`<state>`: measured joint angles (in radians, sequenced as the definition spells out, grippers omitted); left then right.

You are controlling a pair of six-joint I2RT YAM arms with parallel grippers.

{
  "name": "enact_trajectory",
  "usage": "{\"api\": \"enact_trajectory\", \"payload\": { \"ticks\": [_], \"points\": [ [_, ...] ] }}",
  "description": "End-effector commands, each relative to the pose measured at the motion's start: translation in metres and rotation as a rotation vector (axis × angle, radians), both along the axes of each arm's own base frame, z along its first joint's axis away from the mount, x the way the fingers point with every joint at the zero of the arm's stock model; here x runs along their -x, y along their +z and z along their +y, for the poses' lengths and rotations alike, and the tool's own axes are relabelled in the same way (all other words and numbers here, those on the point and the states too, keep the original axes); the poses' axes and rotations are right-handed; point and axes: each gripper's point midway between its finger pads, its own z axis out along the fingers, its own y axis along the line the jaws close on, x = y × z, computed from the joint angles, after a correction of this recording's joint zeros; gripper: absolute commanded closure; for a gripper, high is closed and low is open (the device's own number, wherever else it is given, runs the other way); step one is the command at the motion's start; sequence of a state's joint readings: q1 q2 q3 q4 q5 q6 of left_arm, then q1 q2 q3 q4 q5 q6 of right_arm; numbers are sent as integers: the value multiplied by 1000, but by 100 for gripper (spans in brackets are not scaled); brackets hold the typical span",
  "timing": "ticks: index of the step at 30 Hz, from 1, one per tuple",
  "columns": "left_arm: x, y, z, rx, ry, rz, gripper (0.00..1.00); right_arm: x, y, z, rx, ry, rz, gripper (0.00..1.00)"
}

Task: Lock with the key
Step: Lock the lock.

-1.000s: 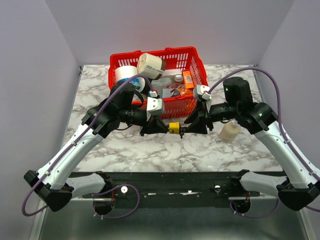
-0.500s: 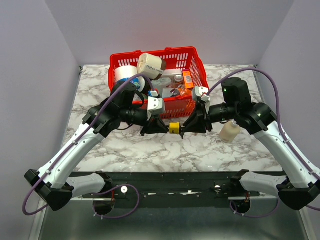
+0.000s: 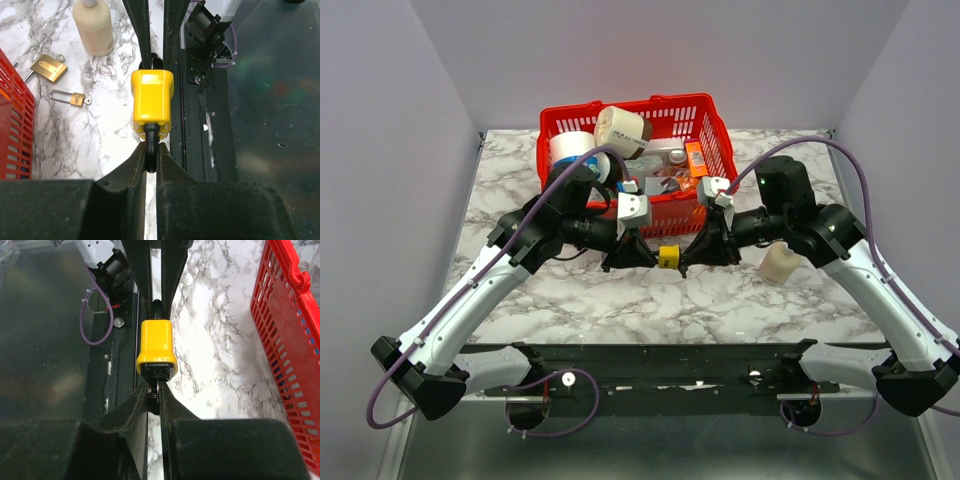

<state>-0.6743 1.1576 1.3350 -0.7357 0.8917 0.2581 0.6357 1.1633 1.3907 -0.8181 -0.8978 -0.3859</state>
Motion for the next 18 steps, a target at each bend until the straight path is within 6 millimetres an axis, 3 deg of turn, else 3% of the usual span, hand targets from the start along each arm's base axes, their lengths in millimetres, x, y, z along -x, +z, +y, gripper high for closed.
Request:
{"api": "enact_trajectory", "payload": {
  "ticks": [1,2,3,9,18],
  "points": [
    [-2,24,-5,74,-7,-51,100,2,-9,0,49,13,-7,83],
    [-2,25,-5,75,-2,-53,100,2,-9,0,53,9,3,88],
    [-3,23,-5,71,0,-50,100,1,-9,0,56,5,8,99],
    [-8,6,11,21,37,-40,100,1,2,-4,48,-34,-4,99],
    [-5,-21,40,-67,55,-60,100,3,-11,-15,80,-75,32,99]
  ]
}}
